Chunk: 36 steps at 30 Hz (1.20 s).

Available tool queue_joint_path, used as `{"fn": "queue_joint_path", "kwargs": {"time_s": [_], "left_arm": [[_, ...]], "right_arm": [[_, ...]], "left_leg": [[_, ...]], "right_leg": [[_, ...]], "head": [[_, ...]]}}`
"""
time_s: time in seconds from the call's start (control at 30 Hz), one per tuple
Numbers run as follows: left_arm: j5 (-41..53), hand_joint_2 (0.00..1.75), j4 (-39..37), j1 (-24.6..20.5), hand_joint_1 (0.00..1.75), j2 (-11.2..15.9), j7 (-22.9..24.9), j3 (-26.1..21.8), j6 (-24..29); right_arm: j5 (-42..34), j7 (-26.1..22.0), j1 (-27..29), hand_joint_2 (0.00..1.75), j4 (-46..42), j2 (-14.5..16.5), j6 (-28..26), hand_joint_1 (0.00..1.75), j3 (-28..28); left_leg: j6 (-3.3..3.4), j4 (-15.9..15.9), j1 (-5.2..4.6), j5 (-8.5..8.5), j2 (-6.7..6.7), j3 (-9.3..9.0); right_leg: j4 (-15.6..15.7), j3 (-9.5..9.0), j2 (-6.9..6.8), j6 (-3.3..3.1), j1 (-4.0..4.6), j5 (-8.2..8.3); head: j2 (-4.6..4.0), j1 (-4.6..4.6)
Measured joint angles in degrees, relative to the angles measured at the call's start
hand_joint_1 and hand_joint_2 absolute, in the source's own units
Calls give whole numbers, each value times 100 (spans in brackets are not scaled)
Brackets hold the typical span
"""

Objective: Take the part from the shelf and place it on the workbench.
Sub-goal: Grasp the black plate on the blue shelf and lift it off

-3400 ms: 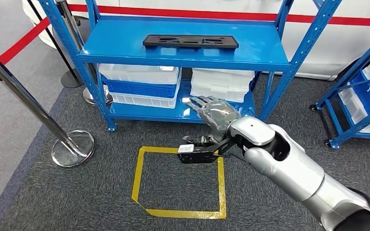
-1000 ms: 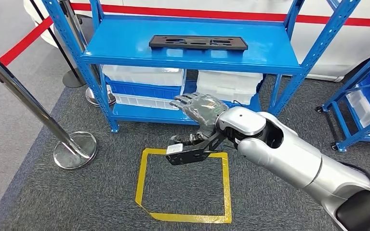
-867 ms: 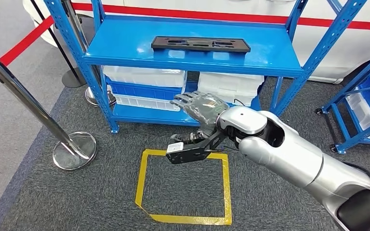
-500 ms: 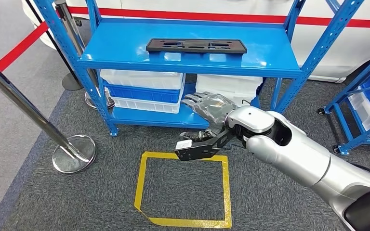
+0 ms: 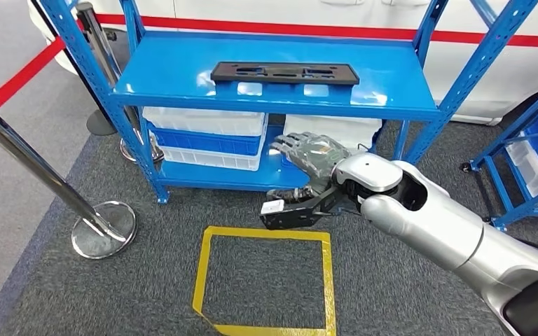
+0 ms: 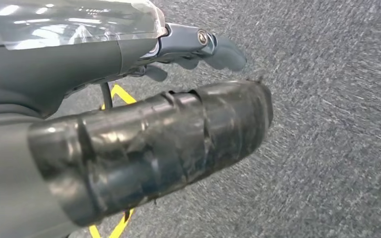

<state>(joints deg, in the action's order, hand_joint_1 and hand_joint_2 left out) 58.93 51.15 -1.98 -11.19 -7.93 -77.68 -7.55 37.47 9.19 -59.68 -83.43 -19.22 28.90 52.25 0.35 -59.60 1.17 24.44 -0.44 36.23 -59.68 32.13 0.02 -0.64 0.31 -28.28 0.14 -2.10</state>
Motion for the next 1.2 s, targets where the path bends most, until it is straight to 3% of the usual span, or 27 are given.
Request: {"fn": "queue_joint_path", "kwargs": {"time_s": [0.07, 0.17, 0.2, 0.23, 0.27, 0.33, 0.4, 0.47, 0.57, 0.67, 0.7, 0.73, 0.77, 0.83, 0.9, 1.0, 1.07, 1.13, 1.2], "left_arm": [[3, 0, 0, 1, 0, -2, 2, 2, -8], [9, 0, 0, -3, 0, -3, -8, 2, -40], [14, 0, 0, -1, 0, -3, -17, 2, -53], [20, 0, 0, 4, 0, -4, -29, 2, -64], [23, 0, 0, 12, 0, -3, -38, 2, -70], [31, 0, -1, 25, 0, -3, -52, 2, -74], [44, 0, -1, 24, 0, -3, -60, 2, -80], [77, 0, -1, 18, 0, -5, -59, 2, -92], [115, 0, -1, 5, 0, -7, -52, 2, -106], [128, 0, -1, 11, 0, -9, -45, 2, -108], [132, 0, -1, 14, 0, -10, -43, 2, -109], [137, 0, -2, 16, 0, -11, -42, 2, -109], [142, 0, -2, 18, 0, -13, -40, 2, -110], [152, 0, -2, 24, 0, -13, -38, 2, -111], [156, 0, -3, 26, 0, -16, -33, 1, -114], [158, 0, -5, 26, 0, -21, -28, 1, -117], [159, 0, -9, 25, 0, -23, -28, 2, -117], [159, 0, -16, 13, 0, -25, -28, 2, -117], [159, 0, -25, 1, 0, -26, -28, 2, -119]], "right_arm": [[11, -3, -20, 0, 17, -1, -4, 0, -1], [32, -8, -11, 0, 36, -1, -8, 0, 9], [40, -8, 12, 0, 38, -3, -6, 0, 16], [48, -8, 32, 0, 39, -6, -4, 0, 22], [57, -7, 44, 0, 39, -11, -2, 0, 26], [69, -5, 41, 0, 40, -21, 4, 0, 27], [46, -5, 12, 0, 45, -27, 34, 0, 27], [-11, -2, -38, 0, 70, -33, 70, 0, 25], [-55, -2, -161, 0, 166, -57, 82, 0, 13], [-76, -7, -246, 0, 284, -80, 83, 0, 7], [-83, -8, -248, 0, 314, -80, 83, 0, 8], [-89, -8, -245, 0, 338, -80, 79, 0, 8], [-91, -5, -244, 0, 357, -80, 70, 0, 7], [-76, 13, -247, 0, 390, -81, 48, 0, -4], [-50, 27, -259, 0, 421, -86, 35, 0, -19], [-27, 27, -283, 0, 449, -87, 34, 0, -46], [-24, 26, -316, 0, 457, -87, 36, 0, -86], [-23, 23, -345, 0, 463, -87, 40, 0, -115], [-23, 19, -344, 0, 473, -86, 45, 0, -118]], "left_leg": [[63, 50, 22, 1, 3, -51], [121, 74, 29, 33, 7, -99], [127, 74, 29, 48, 5, -112], [126, 74, 29, 65, 2, -132], [119, 73, 29, 85, -1, -162], [90, 75, 30, 133, -6, -230], [41, 70, 15, 170, -7, -256], [-24, 83, 1, 187, -2, -260], [-108, -71, 12, 318, 12, -222], [-141, -1087, 17, 767, 13, 294], [-149, -1399, 17, 840, 13, 488], [-153, -1520, 17, 799, 14, 596], [-149, -1424, 17, 646, 14, 593], [-119, -729, 15, 188, 13, 321], [-71, -133, -3, -27, 10, 58], [0, 6, -10, 3, 6, -13], [61, 56, 16, 11, 9, -67], [115, 86, 28, 32, 12, -119], [139, 86, 28, 65, 9, -147]], "right_leg": [[-194, 67, -1, 62, -16, -135], [-1211, 609, 0, 141, -59, -559], [-1490, 791, 0, 156, -75, -609], [-1576, 887, -1, 163, -89, -544], [-1424, 865, -2, 162, -99, -358], [-679, 581, -6, 129, -104, 133], [-108, 348, -11, 78, -71, 347], [5, 314, -3, 28, -33, 311], [98, 229, -2, -76, -71, 316], [129, 156, -18, -164, -64, 286], [120, 146, -15, -175, -53, 267], [110, 130, -10, -178, -47, 243], [97, 104, -6, -173, -43, 213], [66, 33, -1, -145, -38, 133], [24, 8, 7, -93, -17, 62], [25, 9, 14, -16, 3, 20], [-130, 57, 10, 43, -7, -93], [-712, 336, 6, 101, -36, -366], [-1436, 761, 5, 142, -68, -592]], "head": [[-1, 3], [-1, 7], [-1, 7], [-1, 7], [-1, 7], [-1, 7], [-1, 6], [-1, 4], [-1, 1], [-1, -2], [-1, -2], [-1, -2], [-1, -2], [-1, -1], [-1, 1], [0, 3], [0, 5], [-1, 8], [-1, 8]]}}
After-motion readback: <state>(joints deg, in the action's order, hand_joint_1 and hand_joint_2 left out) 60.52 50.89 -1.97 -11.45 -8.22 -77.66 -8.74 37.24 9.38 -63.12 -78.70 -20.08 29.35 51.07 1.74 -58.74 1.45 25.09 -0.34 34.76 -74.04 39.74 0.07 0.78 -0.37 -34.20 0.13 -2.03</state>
